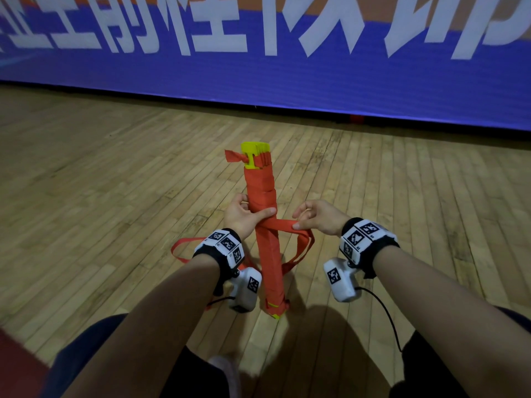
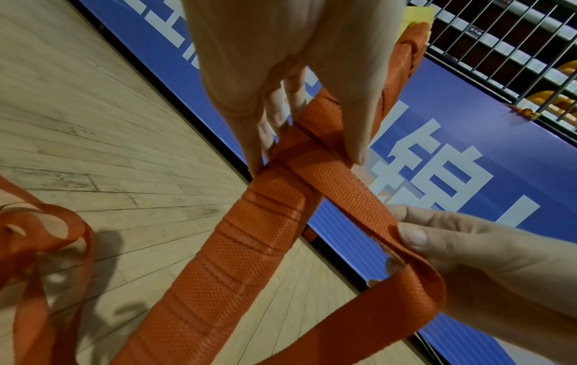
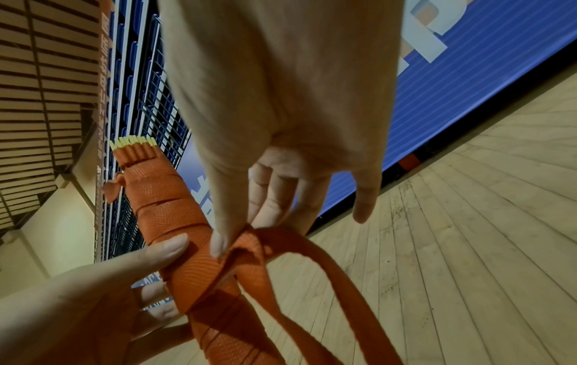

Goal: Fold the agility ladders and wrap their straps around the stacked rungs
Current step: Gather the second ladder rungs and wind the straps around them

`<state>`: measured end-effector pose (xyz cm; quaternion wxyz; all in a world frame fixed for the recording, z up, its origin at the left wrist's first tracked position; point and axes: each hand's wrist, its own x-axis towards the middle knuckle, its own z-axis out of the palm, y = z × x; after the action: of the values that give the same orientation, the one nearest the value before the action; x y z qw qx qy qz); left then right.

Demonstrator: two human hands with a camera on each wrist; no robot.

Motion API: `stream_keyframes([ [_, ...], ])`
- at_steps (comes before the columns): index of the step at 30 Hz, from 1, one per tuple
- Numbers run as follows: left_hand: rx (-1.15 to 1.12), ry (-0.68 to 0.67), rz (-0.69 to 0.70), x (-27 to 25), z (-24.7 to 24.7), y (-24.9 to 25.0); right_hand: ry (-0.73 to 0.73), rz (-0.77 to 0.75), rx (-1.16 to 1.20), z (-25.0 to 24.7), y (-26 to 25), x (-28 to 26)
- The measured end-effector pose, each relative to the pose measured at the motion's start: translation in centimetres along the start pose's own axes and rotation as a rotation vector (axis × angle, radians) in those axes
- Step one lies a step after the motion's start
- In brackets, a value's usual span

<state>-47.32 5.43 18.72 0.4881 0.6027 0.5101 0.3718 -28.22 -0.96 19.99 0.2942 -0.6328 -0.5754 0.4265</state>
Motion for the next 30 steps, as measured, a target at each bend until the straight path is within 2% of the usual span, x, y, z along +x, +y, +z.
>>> stream_keyframes([
  [4, -0.04, -0.092, -0.003, -0.1, 0.1, -0.1, -0.04, 0.011, -0.142, 0.0, 0.1, 0.0],
  [13, -0.126, -0.331, -0.049, -0.8, 0.7, 0.1, 0.07, -0.009, -0.268, 0.3, 0.7, 0.2],
  [18, -0.213, -0.386, -0.068, -0.9, 0.7, 1.1, 0.042, -0.045, -0.156, 0.2, 0.6, 0.3],
  [23, -0.271, -0.389, -0.077, -1.2, 0.9, 2.2, -0.041, -0.09, 0.084, -0.2, 0.6, 0.2],
  [27, -0.397, -0.376, -0.089, -1.2, 1.1, 3.3, -0.033, -0.108, 0.307, -0.1, 0.4, -0.2],
  [30, -0.436, -0.365, -0.081, -1.1, 1.0, 3.9, 0.007, -0.123, 0.353, -0.1, -0.1, -0.3],
])
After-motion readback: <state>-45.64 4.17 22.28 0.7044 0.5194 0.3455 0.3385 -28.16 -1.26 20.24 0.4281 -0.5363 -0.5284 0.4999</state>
